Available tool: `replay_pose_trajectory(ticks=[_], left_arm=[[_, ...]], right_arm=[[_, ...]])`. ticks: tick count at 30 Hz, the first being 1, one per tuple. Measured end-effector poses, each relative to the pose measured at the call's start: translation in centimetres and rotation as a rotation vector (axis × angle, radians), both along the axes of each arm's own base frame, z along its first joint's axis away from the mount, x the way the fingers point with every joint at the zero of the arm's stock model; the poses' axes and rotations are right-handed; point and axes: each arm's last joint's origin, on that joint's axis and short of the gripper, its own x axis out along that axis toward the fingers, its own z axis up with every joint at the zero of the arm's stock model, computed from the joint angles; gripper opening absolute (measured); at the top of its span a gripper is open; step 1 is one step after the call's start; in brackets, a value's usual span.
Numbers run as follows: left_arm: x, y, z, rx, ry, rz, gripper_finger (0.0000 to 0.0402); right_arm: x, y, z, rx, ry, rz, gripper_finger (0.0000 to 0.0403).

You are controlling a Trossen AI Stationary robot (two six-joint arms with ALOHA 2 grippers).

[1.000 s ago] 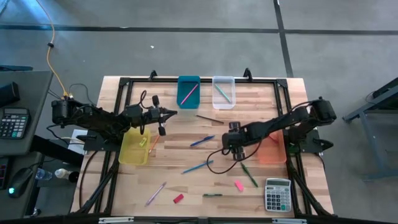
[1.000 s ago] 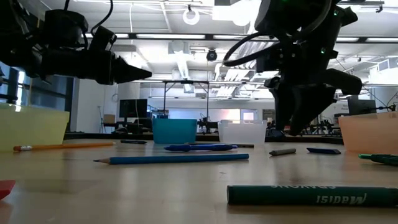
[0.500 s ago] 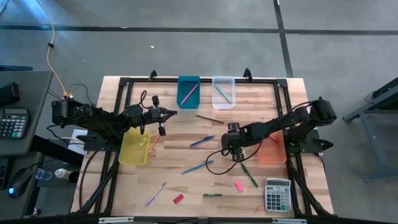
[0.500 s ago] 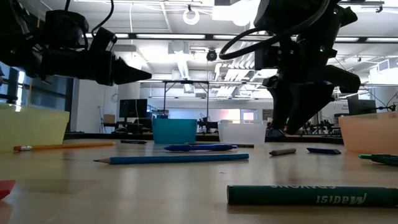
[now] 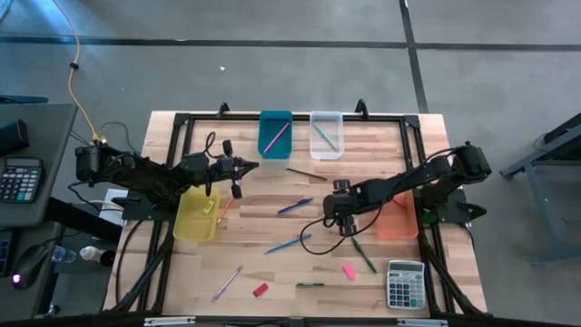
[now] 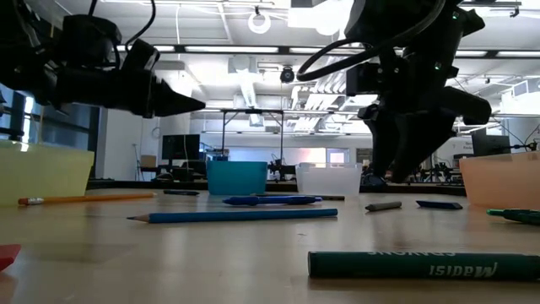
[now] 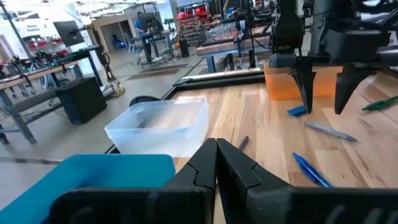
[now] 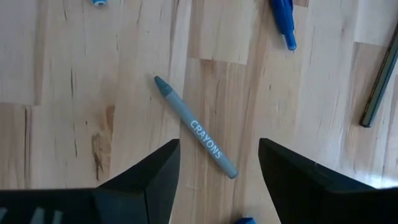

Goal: Sort crayons/erasers/pens/pencils in bins
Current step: Put the gray crayon into the orange bin

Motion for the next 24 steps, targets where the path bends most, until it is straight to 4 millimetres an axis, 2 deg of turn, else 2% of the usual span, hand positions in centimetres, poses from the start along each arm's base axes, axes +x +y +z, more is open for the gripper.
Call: replay_pose_trajectory(ticks=[6,16,20,24], left_arm=[[0.0,-0.1,-0.4,-0.014,0.034,-0.008,0.0],[0.1,-0.4,-0.4,-0.003,0.047,-0.023,0.0001],[0.1,-0.4,-0.5,-0.005,0.051,-0.023,0.0],[0.1,-0.4,-0.5,-0.006,0.052,-0.023,0.0]], right_arm=[[0.0,-0.1,-0.2,0.026,0.015,-0.003,0.0211],[0.7,-0.2,-3.0,0.012,0.112,0.045,0.0209],[0.9,-0.4,-3.4,0.047,0.129,0.054,0.0192],[0.9,-0.7,-3.5,0.093,0.134,0.026,0.0155]])
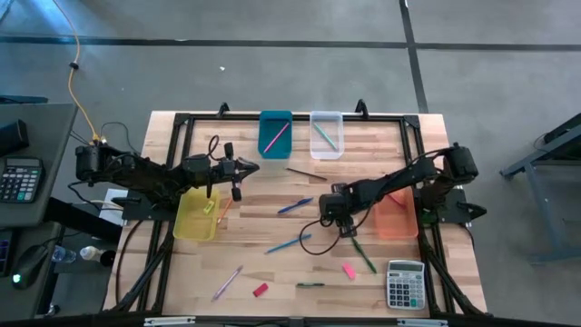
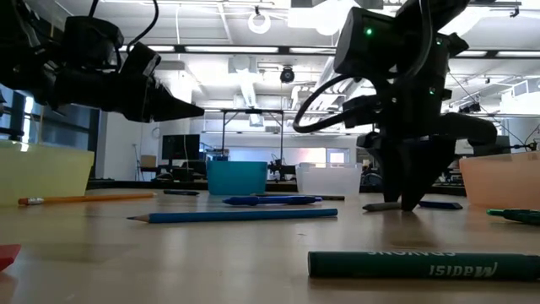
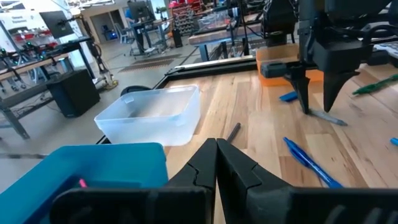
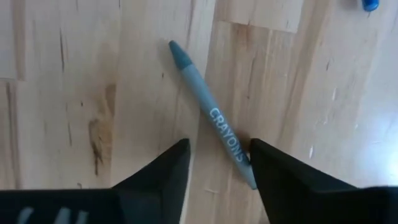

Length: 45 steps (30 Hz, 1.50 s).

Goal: Sort crayons/erasers/pens/pencils in bins
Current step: Put the gray crayon into the orange bin

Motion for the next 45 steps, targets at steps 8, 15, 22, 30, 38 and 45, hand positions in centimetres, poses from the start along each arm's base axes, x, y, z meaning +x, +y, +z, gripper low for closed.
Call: replay_pose_trajectory(ticks=[8,15,22,30,38,45], left_arm=[[0.0,0.0,-0.2,-0.013,0.014,0.001,0.0],[0.0,0.0,-0.2,-0.021,0.013,0.002,0.0],[0.0,0.0,-0.2,-0.022,0.014,0.002,0.0001],[-0.1,0.0,-0.4,-0.031,0.038,0.002,0.0001],[-0.1,0.0,-0.5,-0.033,0.042,0.002,0.0],[-0.1,0.0,-0.6,-0.037,0.051,0.002,0.0001]], right_arm=[[0.0,-0.2,-0.1,0.036,0.007,-0.054,0.0083],[-0.2,-0.3,-0.2,0.036,0.029,-0.094,0.0063],[0.2,-0.3,0.4,0.019,0.039,-0.137,0.0045],[0.3,-0.4,1.0,-0.017,0.074,-0.161,0.0015],[-0.6,-0.5,1.0,-0.029,0.155,-0.236,0.0016],[-1.3,-0.6,2.4,-0.019,0.15,-0.279,0.0016]])
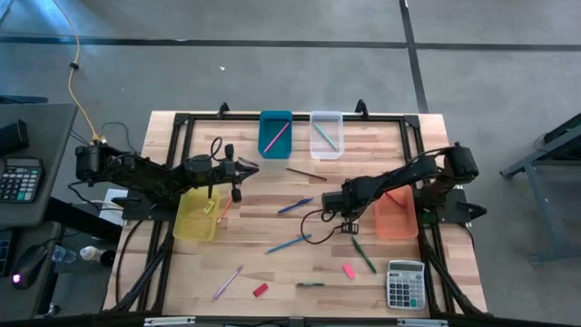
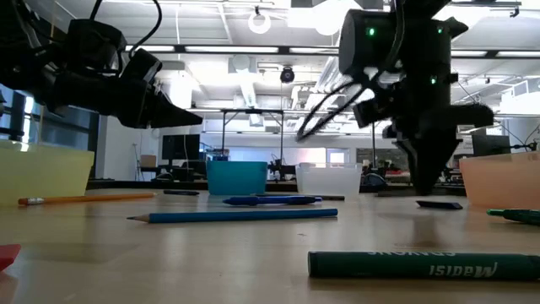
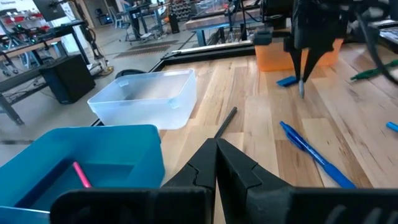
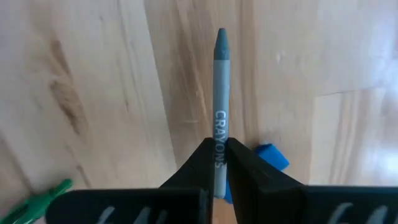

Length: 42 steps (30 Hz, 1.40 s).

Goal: Sort crayons/erasers/pens/pencils in bins
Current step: Put the gray crayon into the orange bin

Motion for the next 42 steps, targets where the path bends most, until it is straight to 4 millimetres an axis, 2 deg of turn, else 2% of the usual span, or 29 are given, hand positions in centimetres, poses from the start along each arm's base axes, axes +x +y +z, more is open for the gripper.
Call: replay_pose_trajectory(ticks=[4,8,15,20,25,33,42], left_arm=[[0.0,0.0,0.0,-0.002,0.004,0.0,0.0],[0.0,0.0,0.0,-0.002,0.005,0.0,0.0],[0.0,0.0,0.0,-0.002,0.005,0.0,0.0],[0.0,0.0,-0.1,-0.002,0.006,0.0,0.0001],[0.0,0.0,-0.1,-0.003,0.008,0.0,0.0001],[0.0,0.0,-0.1,-0.003,0.008,0.0,0.0001],[0.0,0.0,-0.1,-0.008,0.01,0.0,0.0]], right_arm=[[-0.7,0.0,2.0,0.011,-0.06,-0.035,0.0016],[-2.3,0.5,4.6,0.018,-0.103,-0.088,0.0016],[-7.5,1.3,8.4,-0.072,-0.053,-0.251,0.0016],[-10.9,1.4,10.3,-0.105,-0.06,-0.395,0.0016],[-13.3,0.8,9.4,-0.089,-0.064,-0.511,0.0016],[-14.9,0.6,5.0,-0.001,-0.007,-0.609,0.0016],[-14.2,0.1,5.4,-0.017,-0.058,-0.704,0.0016]])
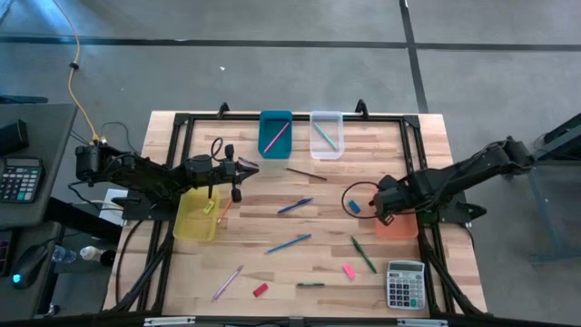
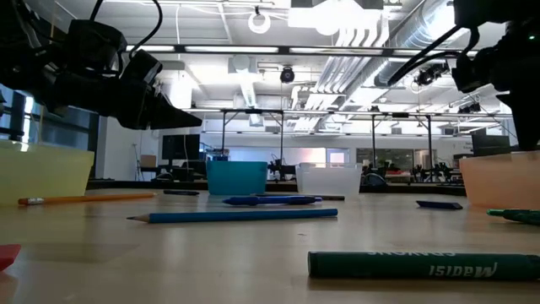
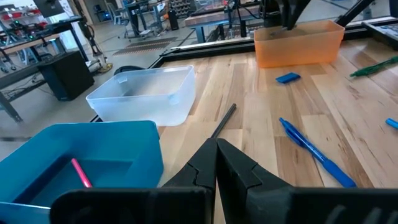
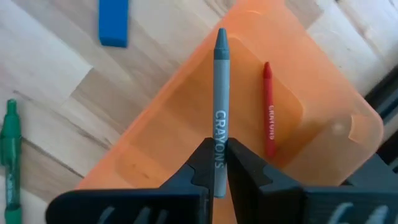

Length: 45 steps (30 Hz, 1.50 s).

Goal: Sort crayons/erasers/pens/pencils in bins
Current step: Put the gray crayon into the orange bin

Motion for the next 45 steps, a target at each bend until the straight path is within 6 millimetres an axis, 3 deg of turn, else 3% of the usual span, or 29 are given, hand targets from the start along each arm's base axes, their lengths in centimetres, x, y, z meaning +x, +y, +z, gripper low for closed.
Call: replay_pose_trajectory(ticks=[26,40,45], left_arm=[[-0.1,0.0,-0.6,-0.053,0.043,0.007,0.0],[-0.1,-0.1,-0.5,-0.061,0.039,0.001,0.0001],[-0.1,-0.1,-0.5,-0.068,0.036,0.003,0.0001]], right_arm=[[1.5,-3.3,-1.2,0.05,0.075,-0.43,0.0016],[3.4,-3.1,-3.2,0.144,0.149,-0.452,0.0017],[3.4,-3.1,-3.6,0.142,0.204,-0.446,0.0039]])
